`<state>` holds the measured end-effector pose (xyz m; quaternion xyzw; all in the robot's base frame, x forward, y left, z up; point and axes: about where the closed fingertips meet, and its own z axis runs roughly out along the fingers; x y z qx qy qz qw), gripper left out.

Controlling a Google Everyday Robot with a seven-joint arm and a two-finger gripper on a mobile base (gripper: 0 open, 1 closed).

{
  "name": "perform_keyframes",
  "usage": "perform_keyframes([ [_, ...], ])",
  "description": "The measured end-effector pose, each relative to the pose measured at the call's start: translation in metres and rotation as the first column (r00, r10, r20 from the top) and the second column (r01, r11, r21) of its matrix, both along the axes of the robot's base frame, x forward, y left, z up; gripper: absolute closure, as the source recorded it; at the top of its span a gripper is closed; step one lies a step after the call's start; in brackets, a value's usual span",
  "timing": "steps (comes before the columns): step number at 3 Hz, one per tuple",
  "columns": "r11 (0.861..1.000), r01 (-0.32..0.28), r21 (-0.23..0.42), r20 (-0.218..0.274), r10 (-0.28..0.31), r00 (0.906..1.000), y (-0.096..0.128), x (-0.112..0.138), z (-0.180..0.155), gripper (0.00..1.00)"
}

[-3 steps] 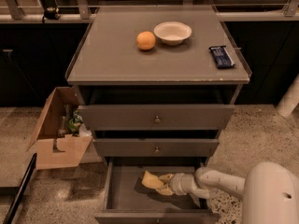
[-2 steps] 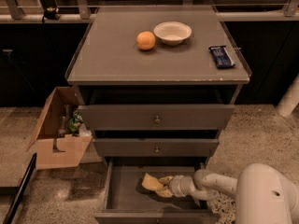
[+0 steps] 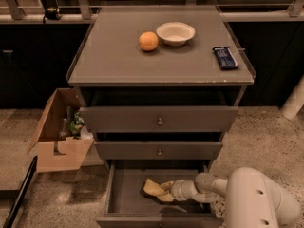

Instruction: Place sponge into bottom drawer

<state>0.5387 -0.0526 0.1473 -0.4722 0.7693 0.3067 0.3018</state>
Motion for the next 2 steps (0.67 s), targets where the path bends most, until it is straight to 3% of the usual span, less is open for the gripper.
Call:
perform_keyframes([
  [1,1.0,-0.002,0.005,-0.003,0.002,1.0,0.0002,0.0023,-0.0013,0.85],
  [2,1.0,-0.002,0.005,-0.003,0.002,1.0,0.0002,0.0023,-0.0014,0.54],
])
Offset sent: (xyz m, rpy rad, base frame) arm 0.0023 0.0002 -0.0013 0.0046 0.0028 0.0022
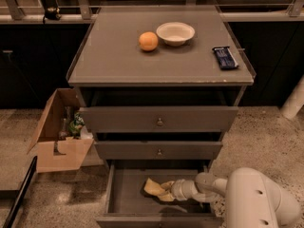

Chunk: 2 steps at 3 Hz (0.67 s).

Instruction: Place sponge into bottom drawer

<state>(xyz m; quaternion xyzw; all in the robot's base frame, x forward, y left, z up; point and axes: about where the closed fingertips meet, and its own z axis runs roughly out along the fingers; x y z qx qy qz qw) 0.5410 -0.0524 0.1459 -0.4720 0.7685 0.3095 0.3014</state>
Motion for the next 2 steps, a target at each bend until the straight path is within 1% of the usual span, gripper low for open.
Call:
perform_keyframes([
  [2,1.0,0.0,0.0,0.0,0.0,1.0,0.0,0.0,0.0,0.07],
])
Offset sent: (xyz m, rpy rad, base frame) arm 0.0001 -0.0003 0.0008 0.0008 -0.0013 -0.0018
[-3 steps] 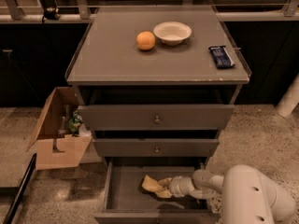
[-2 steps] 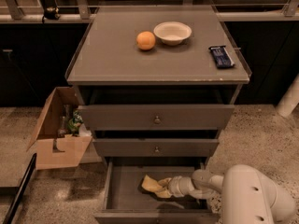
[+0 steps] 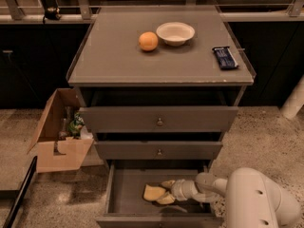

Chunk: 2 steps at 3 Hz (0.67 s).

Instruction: Place sponge into bottom drawer

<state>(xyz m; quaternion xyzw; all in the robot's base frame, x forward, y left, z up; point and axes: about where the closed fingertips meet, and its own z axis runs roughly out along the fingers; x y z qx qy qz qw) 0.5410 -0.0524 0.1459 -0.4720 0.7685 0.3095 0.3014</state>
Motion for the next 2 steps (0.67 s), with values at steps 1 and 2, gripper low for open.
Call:
perform_keyframes([
  [1,1.0,0.013,0.002,0.012,-0.013,0.9998,0.0003,0.0009,0.0044,0.0],
  [2,1.0,0.013,0.002,0.012,-0.013,0.9998,0.0003,0.0009,0.0044,0.0],
])
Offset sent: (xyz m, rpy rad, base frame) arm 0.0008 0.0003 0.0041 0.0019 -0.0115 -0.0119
